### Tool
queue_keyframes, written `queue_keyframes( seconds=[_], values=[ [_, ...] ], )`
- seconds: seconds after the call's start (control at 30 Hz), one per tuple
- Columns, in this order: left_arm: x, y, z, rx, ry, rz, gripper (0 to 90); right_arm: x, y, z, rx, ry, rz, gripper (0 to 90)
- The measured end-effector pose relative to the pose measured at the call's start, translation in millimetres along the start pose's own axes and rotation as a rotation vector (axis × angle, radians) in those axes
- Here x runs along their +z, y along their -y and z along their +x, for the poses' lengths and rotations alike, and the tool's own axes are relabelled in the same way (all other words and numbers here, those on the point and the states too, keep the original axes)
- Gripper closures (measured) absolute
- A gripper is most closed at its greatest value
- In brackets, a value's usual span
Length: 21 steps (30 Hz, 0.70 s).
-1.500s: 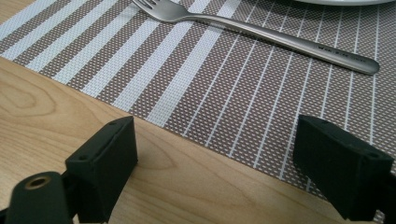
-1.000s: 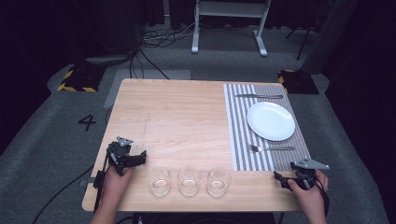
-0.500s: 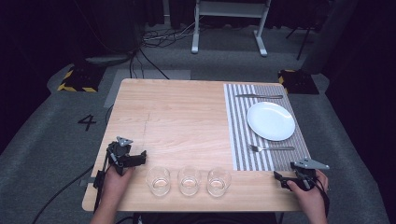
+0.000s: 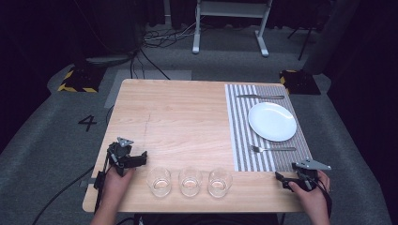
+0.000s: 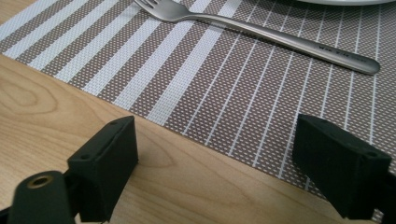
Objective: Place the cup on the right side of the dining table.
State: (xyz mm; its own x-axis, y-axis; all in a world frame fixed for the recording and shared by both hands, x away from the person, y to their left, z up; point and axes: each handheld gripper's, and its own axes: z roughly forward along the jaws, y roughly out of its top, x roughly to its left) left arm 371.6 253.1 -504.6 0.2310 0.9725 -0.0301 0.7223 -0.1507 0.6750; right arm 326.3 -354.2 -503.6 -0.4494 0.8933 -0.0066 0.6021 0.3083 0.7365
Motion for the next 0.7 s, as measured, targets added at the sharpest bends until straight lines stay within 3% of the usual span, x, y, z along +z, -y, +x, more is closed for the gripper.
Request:
queue_keyframes(
  seconds=[0.07, 0.17, 0.37, 0.7],
  values=[
    [0.0, 0.0, 0.1, 0.001, 0.000, 0.001, 8.1, -1.3, -0.5, 1.3, 0.008, 0.003, 0.004, 18.6],
    [0.0, 0.0, 0.0, 0.000, 0.000, 0.000, 8.2, -5.2, -3.5, 5.2, 0.016, -0.037, 0.004, 21.0],
    [0.0, 0.0, 0.0, 0.000, 0.000, 0.000, 8.1, -20.7, -19.3, 22.0, -0.023, -0.064, -0.016, 20.8],
    [-0.1, 0.0, 0.2, 0.003, 0.000, 0.002, 8.1, -32.3, -37.0, 49.3, -0.078, -0.088, 0.011, 20.8]
  ],
)
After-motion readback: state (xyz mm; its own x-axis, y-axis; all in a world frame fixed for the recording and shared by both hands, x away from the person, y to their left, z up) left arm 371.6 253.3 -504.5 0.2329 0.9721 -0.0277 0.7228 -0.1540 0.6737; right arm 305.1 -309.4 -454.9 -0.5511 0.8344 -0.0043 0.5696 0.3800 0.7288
